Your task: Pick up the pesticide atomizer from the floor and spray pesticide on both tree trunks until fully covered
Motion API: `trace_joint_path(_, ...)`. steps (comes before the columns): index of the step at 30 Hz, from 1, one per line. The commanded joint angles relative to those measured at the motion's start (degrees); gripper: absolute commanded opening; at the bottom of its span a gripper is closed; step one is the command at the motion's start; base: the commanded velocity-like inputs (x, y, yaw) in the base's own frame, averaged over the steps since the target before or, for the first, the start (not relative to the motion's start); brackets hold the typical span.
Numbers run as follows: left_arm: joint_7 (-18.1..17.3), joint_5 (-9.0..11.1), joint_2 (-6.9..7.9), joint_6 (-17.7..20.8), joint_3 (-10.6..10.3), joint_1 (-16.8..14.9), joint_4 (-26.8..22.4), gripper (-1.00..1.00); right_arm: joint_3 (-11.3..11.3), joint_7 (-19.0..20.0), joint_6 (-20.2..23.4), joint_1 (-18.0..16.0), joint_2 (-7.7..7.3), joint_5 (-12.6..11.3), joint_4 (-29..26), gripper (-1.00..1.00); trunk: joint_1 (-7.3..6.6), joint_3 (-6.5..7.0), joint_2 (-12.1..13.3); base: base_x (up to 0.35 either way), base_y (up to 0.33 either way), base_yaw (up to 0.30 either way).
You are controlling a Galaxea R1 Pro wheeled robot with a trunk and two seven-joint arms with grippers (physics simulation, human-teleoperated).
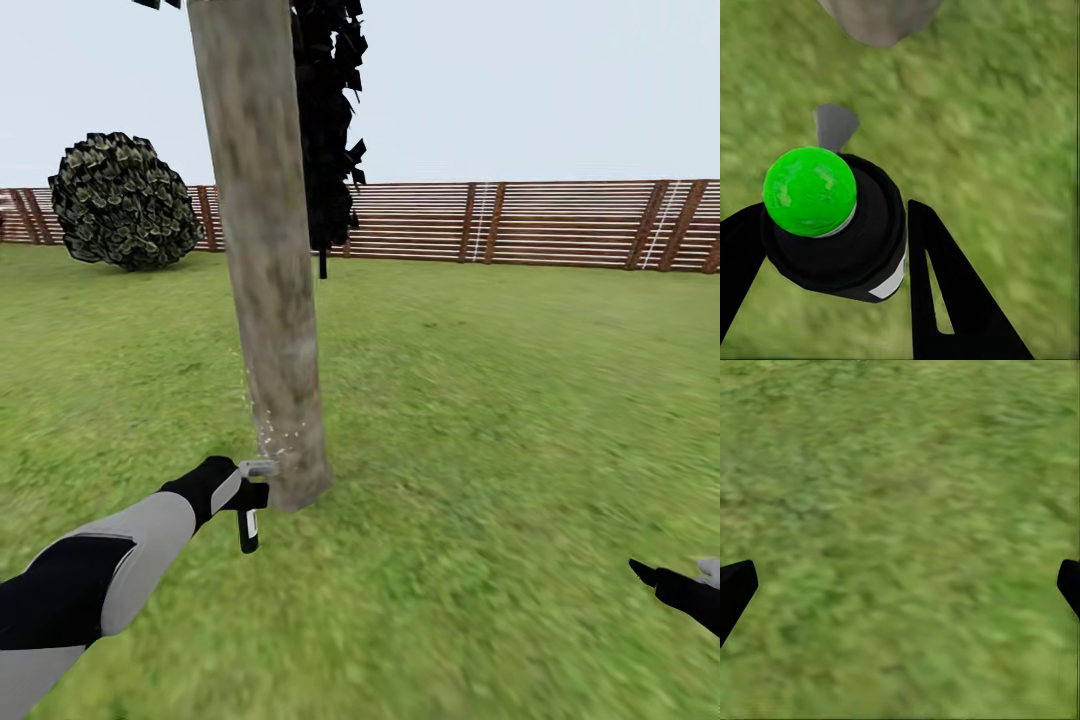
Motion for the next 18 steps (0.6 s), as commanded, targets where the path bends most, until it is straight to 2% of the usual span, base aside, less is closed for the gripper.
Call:
trace_joint_path(1,0.0,0.02,-0.01,0.0,-0.01,0.02,0.0,-1.0,0.0,0.02,0.0,0.0,0.02,0.0,0.02,1.0,0.0,0.0,0.0,0.0,-0.304,0.035)
trace_joint_path(5,0.0,0.96,-0.01,0.0,-0.01,0.02,-0.02,-1.0,0.0,0.02,0.0,0.0,0.03,0.0,0.02,1.0,0.0,0.0,0.0,0.0,-0.305,0.009)
trace_joint_path(6,0.0,2.36,-0.01,-0.04,-0.01,0.03,-0.06,-1.0,0.0,0.02,0.0,0.0,0.0,0.0,0.03,1.0,0.0,0.0,0.0,0.0,-0.306,0.002)
trace_joint_path(8,0.0,3.91,-0.01,-0.14,-0.01,0.03,-0.12,-1.0,0.0,0.03,0.0,0.0,0.02,0.0,0.02,1.0,0.0,0.0,0.0,0.007,-0.306,0.001)
trace_joint_path(12,0.02,4.44,0.04,-0.12,-0.01,0.0,-0.27,-1.0,0.0,0.01,0.0,0.0,0.02,0.0,0.02,1.0,0.0,0.0,0.0,0.058,-0.281,0.0)
trace_joint_path(14,0.07,4.5,0.06,-0.01,0.1,-0.03,-0.6,-1.0,0.0,0.01,0.0,0.0,0.03,0.0,0.01,1.0,0.0,0.0,0.0,0.027,-0.092,0.0)
trace_joint_path(16,0.21,4.52,0.19,0.43,0.21,-0.09,-3.09,-1.0,0.0,-0.01,0.0,0.0,0.02,0.0,0.03,1.0,0.0,0.0,0.0,0.008,-0.028,0.0)
trace_joint_path(18,0.31,4.52,0.36,2.91,0.24,-0.12,-7.28,-1.0,0.0,-0.02,0.0,0.0,0.0,0.0,0.03,1.0,0.0,0.0,0.0,0.002,-0.008,0.0)
